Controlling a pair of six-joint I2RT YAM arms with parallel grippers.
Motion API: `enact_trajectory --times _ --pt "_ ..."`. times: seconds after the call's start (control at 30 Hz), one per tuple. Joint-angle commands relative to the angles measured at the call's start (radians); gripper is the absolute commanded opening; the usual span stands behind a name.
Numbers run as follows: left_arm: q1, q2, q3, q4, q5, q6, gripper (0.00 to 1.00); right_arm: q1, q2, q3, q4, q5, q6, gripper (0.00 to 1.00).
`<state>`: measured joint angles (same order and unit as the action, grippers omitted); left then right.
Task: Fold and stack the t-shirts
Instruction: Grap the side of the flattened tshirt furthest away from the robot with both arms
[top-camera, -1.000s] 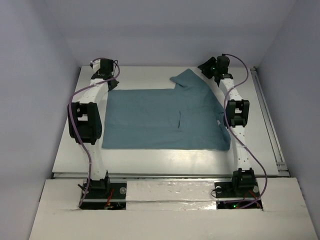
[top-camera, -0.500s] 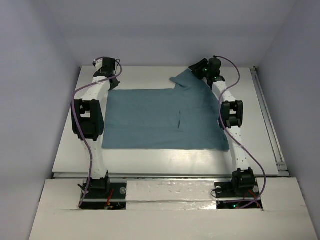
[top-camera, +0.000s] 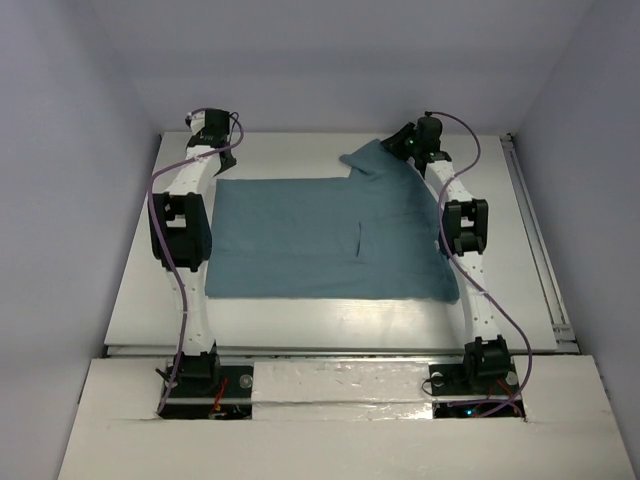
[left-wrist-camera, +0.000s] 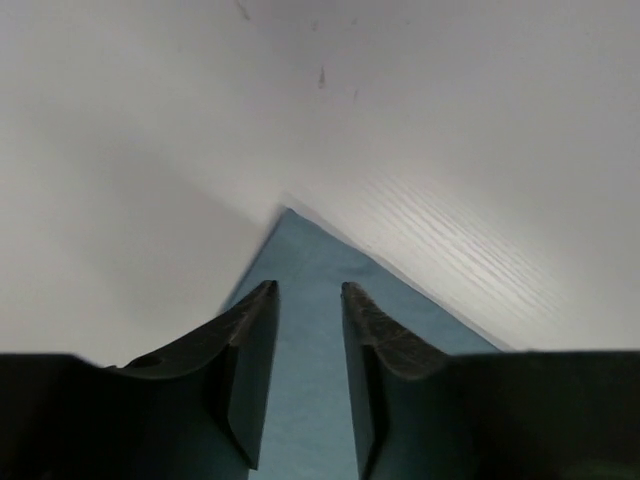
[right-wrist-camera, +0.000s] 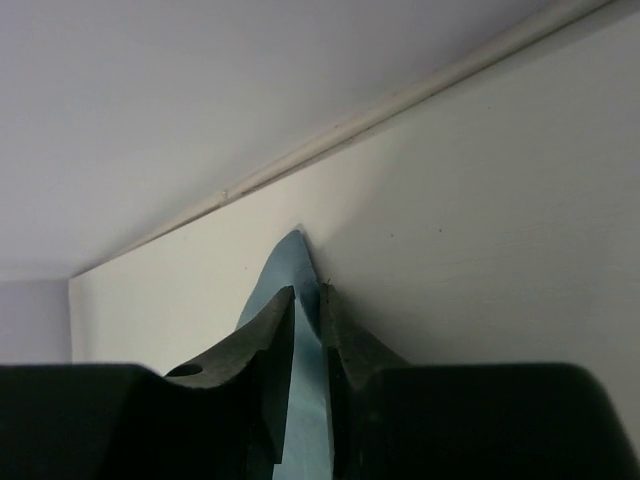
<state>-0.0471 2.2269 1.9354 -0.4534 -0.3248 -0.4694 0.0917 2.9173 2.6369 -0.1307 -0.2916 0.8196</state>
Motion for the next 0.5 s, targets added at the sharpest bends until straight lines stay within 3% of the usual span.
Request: enact_trajectory --times 0.0,0.27,0.47 --pt "0.012 0.002 0.051 -0.031 -0.052 0.037 0.33 0.006 -0.021 -0.025 -0.133 0.022 -0.069 0.21" --pt "0.039 0.060 0.074 -0.047 -0.063 0.055 0.47 0.006 -0.055 -0.061 -0.084 0.005 -0.065 0.01" --pt "0.039 0.111 0.115 -0.044 0.001 0.080 0.48 -0.003 -0.118 -0.092 -0.038 -0.037 -0.037 0.00"
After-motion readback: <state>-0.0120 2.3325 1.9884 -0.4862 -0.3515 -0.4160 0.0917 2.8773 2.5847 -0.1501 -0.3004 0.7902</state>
